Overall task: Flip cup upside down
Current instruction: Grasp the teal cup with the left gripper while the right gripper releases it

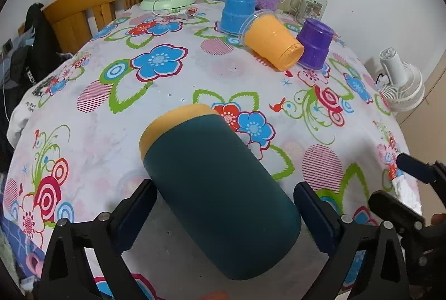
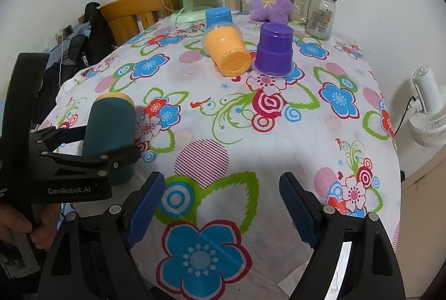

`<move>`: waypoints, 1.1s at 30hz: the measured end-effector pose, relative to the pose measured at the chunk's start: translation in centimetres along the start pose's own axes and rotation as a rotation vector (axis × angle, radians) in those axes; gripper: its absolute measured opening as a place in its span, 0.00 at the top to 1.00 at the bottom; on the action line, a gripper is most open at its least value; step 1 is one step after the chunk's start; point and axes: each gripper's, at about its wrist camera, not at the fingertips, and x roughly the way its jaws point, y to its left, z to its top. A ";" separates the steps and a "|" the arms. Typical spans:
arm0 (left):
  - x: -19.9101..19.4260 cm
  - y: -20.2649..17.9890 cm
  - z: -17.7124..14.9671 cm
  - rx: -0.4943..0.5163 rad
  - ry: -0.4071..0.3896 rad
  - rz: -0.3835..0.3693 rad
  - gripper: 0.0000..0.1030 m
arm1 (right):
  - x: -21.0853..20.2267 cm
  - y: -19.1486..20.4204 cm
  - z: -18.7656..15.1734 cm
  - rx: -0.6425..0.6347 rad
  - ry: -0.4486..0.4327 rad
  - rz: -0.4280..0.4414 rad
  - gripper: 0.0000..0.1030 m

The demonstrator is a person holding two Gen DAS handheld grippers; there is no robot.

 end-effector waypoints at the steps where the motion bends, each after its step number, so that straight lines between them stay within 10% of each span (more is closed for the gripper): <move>1: 0.0 0.1 0.0 -0.003 -0.002 -0.004 0.05 | 0.0 -0.1 0.0 0.000 0.001 0.003 0.16; 9: -0.9 0.2 0.1 0.007 -0.027 -0.014 0.27 | -0.1 -0.5 -0.4 0.022 -0.002 0.018 0.16; 33: -3.3 0.9 0.3 0.011 -0.088 -0.020 0.34 | -0.8 0.6 -0.3 0.001 -0.012 0.034 0.16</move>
